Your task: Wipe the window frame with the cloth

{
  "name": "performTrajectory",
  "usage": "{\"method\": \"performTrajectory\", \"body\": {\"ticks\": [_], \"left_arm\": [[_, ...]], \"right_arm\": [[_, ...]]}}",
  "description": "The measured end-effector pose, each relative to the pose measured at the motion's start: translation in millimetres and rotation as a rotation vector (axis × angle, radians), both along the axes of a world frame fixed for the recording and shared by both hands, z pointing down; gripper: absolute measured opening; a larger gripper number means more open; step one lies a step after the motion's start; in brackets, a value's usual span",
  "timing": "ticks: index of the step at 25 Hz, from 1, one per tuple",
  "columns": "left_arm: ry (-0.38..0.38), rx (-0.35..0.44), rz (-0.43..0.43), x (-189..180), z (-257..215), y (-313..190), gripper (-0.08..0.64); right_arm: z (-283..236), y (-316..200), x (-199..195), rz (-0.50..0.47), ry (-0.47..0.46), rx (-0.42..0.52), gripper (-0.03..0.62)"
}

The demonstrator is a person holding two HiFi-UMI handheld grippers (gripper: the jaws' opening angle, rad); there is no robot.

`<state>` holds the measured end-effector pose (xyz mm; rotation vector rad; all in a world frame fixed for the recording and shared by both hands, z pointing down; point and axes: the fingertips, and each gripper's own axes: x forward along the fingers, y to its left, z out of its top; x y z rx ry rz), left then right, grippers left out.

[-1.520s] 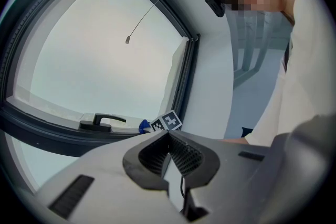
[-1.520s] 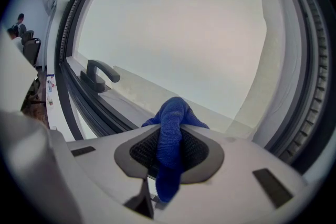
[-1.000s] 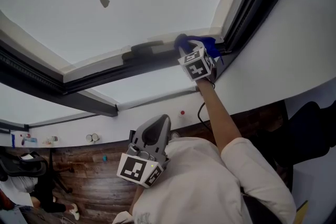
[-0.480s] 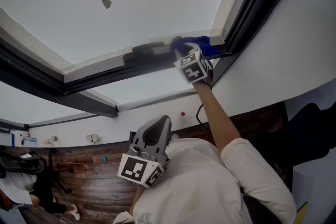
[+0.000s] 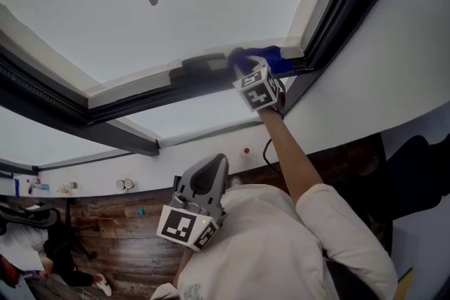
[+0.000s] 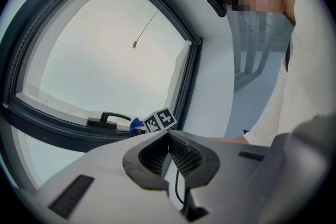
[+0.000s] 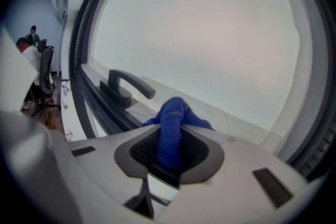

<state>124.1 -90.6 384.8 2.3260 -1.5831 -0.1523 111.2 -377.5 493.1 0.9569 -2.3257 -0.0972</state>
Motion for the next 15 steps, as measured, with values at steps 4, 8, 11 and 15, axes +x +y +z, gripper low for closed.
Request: {"method": "performTrajectory", "body": {"ticks": [4,8,11,15], "left_arm": [[0.007,-0.004,0.015,-9,0,6,0.009],[0.009,-0.008,0.024,-25,-3,11,0.009],[0.011,-0.013,0.032,-39,-5,14,0.009],[0.014,-0.017,0.055,-54,-7,17,0.009]], "right_arm": [[0,1,-2,0.023,0.004,-0.004,0.081],[1,7,-11,0.039,0.001,-0.011,0.081],[1,12,-19,0.055,-0.006,-0.011,0.081],[2,20,-29,0.074,-0.011,-0.017,0.081]]}}
